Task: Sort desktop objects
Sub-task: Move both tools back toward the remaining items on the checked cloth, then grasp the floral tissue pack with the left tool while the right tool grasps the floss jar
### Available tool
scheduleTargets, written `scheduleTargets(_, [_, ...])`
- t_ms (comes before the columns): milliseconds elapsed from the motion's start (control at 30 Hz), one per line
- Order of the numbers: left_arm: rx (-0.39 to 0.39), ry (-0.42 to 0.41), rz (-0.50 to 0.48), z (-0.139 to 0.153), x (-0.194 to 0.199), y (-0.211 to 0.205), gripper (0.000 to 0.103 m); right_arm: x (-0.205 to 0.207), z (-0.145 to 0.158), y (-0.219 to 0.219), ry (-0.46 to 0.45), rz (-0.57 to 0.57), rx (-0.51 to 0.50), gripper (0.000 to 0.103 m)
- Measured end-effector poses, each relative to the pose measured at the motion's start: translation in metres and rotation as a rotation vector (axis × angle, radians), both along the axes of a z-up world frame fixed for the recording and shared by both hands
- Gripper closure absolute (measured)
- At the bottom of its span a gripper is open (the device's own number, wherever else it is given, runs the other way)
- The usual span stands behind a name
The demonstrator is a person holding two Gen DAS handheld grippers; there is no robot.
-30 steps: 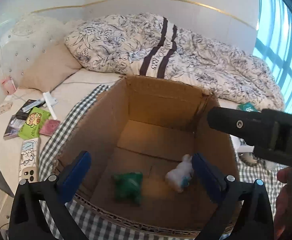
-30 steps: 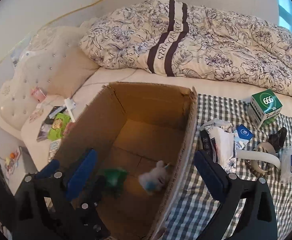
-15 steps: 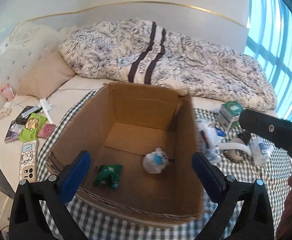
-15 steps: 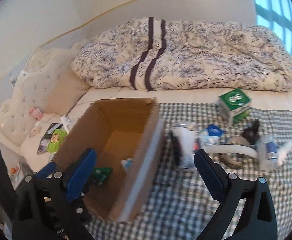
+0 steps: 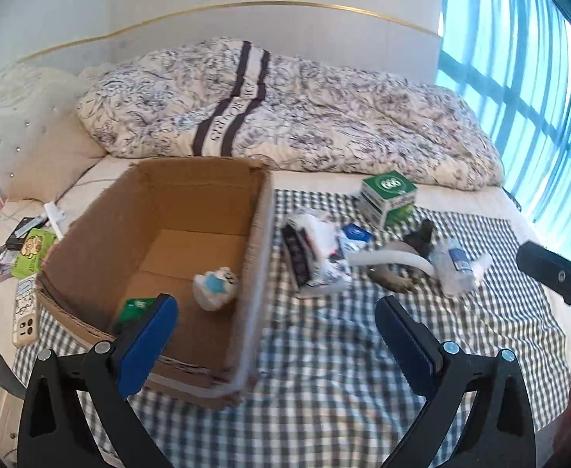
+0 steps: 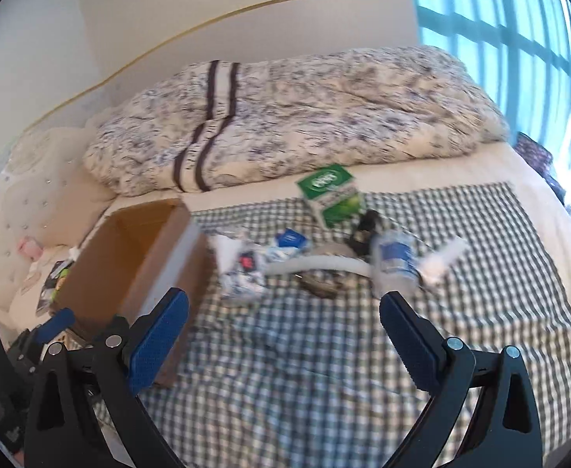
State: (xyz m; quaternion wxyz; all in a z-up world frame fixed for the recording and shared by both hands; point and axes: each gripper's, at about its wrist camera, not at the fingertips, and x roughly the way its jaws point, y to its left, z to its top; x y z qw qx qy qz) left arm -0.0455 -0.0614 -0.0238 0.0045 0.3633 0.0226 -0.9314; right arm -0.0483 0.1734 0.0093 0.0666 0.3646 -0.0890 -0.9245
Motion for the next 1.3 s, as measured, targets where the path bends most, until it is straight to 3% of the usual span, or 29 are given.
scheduleTargets(600, [-0.002,-0.094,-0.048,-0.038,-0.039,0.066,0.0,-0.012,-0.051,0.064,-0.095,-0.059,0.013,0.004])
scheduleTargets(933, [-0.031,-0.165,-0.067,-0.072,-0.09,0.087,0.0,-0.055,-0.085,0.078,-0.165,-0.077,0.001,0.004])
scheduleTargets(1300, [-0.056,-0.241,-0.025,-0.114,-0.141,0.088,0.0,-0.109,-0.118,0.08,-0.234,-0.066,0.018,0.004])
